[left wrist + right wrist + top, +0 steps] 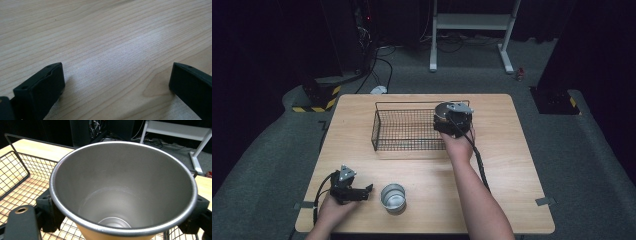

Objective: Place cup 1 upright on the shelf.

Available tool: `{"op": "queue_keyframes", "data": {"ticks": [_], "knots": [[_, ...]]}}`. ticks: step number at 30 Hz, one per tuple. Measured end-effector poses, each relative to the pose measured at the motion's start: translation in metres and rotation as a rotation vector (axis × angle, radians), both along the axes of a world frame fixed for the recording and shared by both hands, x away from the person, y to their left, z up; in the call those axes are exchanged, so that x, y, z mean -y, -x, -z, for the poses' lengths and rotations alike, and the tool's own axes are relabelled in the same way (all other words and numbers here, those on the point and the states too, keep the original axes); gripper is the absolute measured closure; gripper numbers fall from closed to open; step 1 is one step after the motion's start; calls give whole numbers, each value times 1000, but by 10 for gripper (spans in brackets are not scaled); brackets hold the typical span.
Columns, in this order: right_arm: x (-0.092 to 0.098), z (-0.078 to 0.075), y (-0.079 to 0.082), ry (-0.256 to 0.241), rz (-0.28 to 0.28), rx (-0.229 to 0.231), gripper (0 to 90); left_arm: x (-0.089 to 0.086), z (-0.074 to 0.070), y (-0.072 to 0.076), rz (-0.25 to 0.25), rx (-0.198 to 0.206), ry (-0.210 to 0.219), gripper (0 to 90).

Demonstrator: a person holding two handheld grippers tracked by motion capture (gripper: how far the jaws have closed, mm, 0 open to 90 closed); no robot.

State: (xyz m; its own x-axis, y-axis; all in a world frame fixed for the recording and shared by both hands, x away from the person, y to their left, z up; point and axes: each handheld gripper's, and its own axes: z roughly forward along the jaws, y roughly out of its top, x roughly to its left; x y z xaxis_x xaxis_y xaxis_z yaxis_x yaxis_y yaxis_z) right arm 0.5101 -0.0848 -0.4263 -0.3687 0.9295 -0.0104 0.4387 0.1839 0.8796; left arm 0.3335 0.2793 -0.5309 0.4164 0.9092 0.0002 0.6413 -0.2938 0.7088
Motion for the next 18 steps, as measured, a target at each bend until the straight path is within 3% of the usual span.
{"op": "queue_keyframes", "data": {"ticks": [18], "knots": [[-6, 19, -8, 26, -4, -67, 142, 0, 0, 0, 0, 0, 0, 5]]}}
